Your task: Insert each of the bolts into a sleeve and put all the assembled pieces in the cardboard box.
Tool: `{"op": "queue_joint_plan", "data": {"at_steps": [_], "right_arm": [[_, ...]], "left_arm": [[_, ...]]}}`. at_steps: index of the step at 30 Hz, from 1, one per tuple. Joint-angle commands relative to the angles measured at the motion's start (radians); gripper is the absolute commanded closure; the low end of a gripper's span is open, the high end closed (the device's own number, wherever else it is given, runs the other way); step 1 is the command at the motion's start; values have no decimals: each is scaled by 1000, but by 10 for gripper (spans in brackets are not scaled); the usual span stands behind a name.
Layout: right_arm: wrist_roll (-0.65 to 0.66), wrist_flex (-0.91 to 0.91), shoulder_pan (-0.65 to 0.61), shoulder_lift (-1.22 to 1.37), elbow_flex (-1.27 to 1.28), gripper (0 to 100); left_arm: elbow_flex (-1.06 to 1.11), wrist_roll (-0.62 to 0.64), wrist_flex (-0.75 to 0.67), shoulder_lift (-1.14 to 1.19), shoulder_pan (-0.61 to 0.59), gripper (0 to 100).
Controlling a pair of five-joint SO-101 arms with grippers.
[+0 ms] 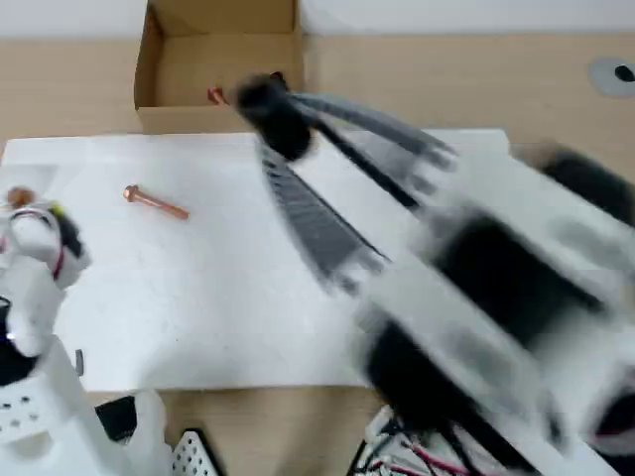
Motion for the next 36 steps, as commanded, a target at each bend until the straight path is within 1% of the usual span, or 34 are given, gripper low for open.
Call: {"op": "queue_joint_plan", "data": {"at_steps": [1, 3, 6, 8, 10, 12, 15, 19, 22, 27, 29, 34, 36], "right_arm": [[-91, 15, 19, -79, 136, 988], [-160, 15, 21, -142, 285, 988], [-292, 14, 21, -255, 602, 988], [-361, 8, 22, -334, 839, 988], [-393, -41, 22, -412, 1053, 988], [-391, -155, 24, -515, 1236, 988], [-390, -376, 24, -682, 1521, 988], [-390, -661, 22, -909, 1948, 989], [-387, -887, 22, -1072, 2219, 989], [-259, -1178, 18, -1259, 2586, 989], [-221, -1278, 16, -1305, 2701, 989], [-114, -1571, 16, -1374, 2933, 989], [-98, -1685, 16, -1382, 3000, 989]], "left_arm": [[-101, 5, -61, -4, 181, 994], [-160, 5, -109, -5, 249, 994], [-290, 5, -129, -5, 325, 994], [-358, 5, -127, -4, 358, 994], [-404, 5, -124, -4, 365, 994], [-443, 5, -124, -7, 365, 994], [-486, 5, -118, -44, 373, 994], [-489, 5, -120, -97, 373, 994], [-489, 5, -118, -119, 373, 994], [-483, 5, -117, -124, 376, 994], [-439, 5, -118, -130, 411, 994], [-272, 5, -118, -133, 588, 994], [-230, 5, -124, -134, 649, 993]]}}
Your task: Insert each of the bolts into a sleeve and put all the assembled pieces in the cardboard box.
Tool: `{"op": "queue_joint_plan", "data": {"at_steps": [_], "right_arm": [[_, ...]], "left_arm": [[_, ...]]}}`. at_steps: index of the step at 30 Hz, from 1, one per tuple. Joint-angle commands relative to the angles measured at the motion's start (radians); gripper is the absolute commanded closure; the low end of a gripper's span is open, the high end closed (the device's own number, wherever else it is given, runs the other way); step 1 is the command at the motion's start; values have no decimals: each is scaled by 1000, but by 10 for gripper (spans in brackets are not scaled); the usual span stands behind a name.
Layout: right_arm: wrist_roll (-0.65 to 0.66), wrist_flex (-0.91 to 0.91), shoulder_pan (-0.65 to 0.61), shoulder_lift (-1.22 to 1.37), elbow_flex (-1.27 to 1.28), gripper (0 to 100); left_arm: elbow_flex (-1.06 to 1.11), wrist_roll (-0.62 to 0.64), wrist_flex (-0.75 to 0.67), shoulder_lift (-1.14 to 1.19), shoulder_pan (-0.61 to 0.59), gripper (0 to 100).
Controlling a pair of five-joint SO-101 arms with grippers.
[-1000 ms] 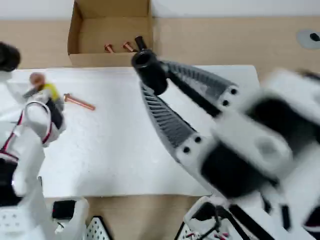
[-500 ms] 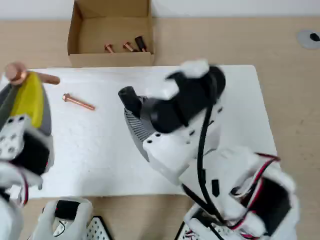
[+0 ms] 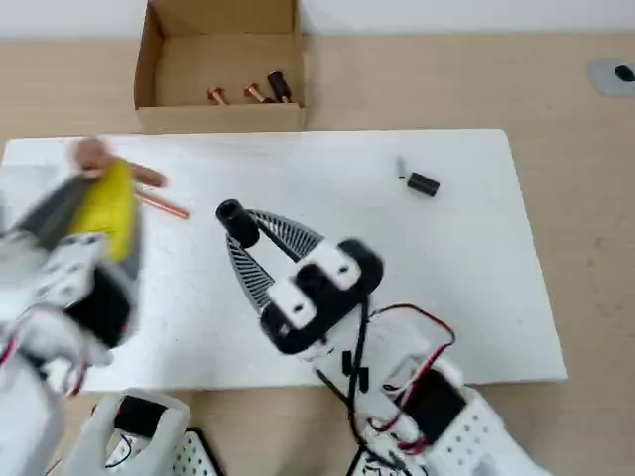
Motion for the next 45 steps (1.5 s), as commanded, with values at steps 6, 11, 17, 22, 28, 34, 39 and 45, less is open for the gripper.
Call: {"op": "queue_joint_plan", "data": {"at_steps": [6, 11, 17, 22, 28, 34, 39, 45], "right_arm": [[31, -339, -10, -35, 189, 989], [-15, -342, -27, -38, 199, 989], [-38, -342, -25, -39, 203, 989], [-38, -342, -25, -39, 199, 989], [-38, -342, -25, -39, 197, 989], [-38, -342, -25, -39, 197, 989], [-38, -342, -25, -39, 197, 989], [-38, -342, -25, -39, 202, 989]], "left_arm": [[219, 8, -169, -79, 158, 993], [388, 9, -321, -162, 157, 994], [453, -5, -393, -177, 91, 994], [431, 18, -362, -176, 48, 992], [420, 38, -276, -176, 49, 991], [393, 38, -201, -176, 118, 991], [359, 38, -187, -176, 127, 991], [350, 38, -193, -176, 123, 991]]}}
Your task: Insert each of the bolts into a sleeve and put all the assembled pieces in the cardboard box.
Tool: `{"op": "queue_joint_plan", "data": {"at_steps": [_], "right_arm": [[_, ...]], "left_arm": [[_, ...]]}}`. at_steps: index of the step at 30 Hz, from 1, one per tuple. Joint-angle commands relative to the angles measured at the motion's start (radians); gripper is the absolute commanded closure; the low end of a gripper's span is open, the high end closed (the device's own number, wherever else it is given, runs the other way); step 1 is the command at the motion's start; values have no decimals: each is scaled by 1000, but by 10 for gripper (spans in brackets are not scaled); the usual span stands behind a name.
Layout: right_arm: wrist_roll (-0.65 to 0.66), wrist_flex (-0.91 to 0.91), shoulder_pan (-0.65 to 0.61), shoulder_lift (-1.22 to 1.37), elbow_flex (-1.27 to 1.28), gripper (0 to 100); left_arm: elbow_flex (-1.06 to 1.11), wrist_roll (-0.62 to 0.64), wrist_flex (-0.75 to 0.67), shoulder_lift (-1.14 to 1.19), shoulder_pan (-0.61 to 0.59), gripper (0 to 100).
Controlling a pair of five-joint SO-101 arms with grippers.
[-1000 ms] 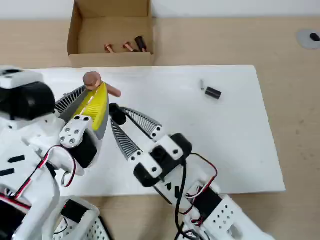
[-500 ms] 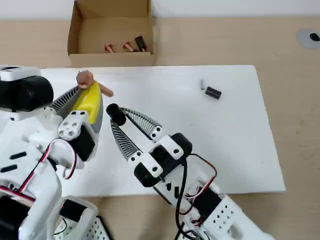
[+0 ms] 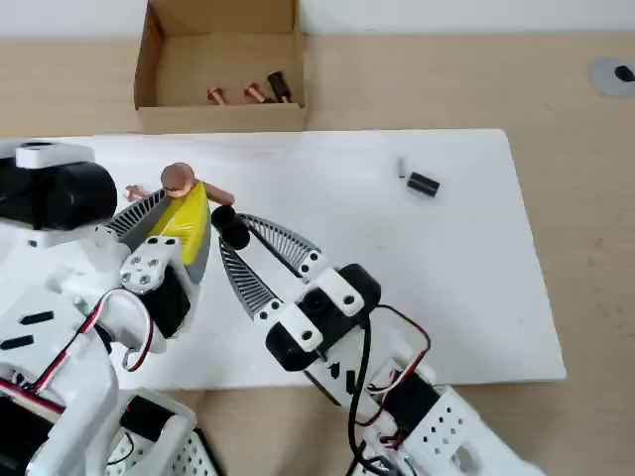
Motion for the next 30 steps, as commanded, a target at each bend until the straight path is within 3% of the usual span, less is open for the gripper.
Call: {"op": "queue_joint_plan", "data": {"at_steps": [1, 6, 16, 30], "right_arm": [[-12, -23, -10, -25, -5, 989], [-12, -21, -10, -25, -5, 989], [-12, -21, -10, -25, -5, 989], [-12, -25, -10, -25, -5, 989]], "left_arm": [[-78, 2, -3, -7, 8, 991], [-178, -12, 21, 25, 8, 990], [-440, -9, 215, 208, 15, 990], [-370, -9, 245, 219, 9, 991]]}}
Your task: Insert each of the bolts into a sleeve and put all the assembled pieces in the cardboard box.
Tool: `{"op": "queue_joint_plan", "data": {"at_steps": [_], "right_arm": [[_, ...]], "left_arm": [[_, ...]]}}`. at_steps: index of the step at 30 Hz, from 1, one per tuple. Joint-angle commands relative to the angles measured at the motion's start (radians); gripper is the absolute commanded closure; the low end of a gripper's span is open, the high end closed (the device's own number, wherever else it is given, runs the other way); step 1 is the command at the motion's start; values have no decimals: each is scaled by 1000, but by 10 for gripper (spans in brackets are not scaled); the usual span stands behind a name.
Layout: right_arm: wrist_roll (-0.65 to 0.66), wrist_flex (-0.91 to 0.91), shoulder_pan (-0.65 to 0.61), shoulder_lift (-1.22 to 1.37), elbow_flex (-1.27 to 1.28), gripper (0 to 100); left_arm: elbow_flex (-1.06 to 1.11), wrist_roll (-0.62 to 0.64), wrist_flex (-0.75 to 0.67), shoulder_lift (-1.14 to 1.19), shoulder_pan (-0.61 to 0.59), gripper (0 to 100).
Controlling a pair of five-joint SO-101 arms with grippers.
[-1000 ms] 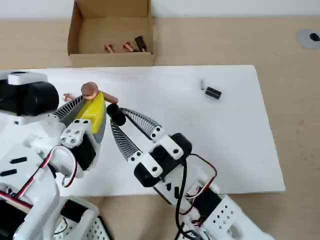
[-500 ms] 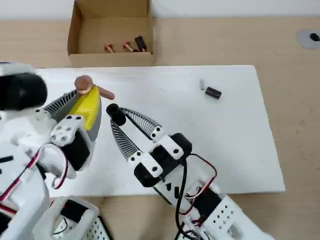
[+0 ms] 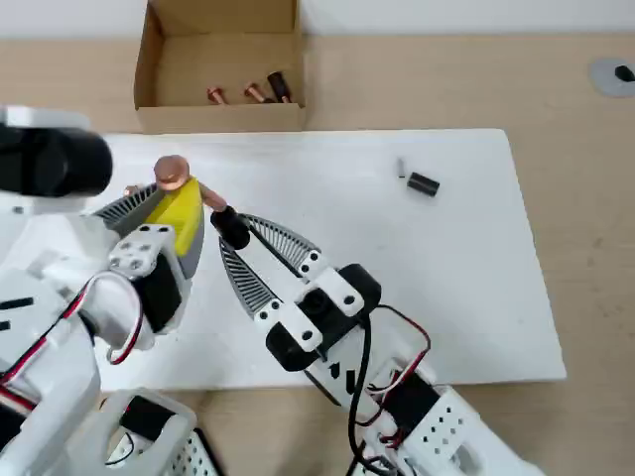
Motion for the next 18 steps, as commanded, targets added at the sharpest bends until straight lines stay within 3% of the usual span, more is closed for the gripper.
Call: {"op": "queue_joint_plan", "data": {"at_steps": [1, 18], "right_arm": [[-12, -25, -10, -25, -5, 989], [-12, -26, -10, -25, -12, 989]], "left_arm": [[2, -3, 0, -1, 9, 991], [52, 28, 55, 4, 15, 990]]}}
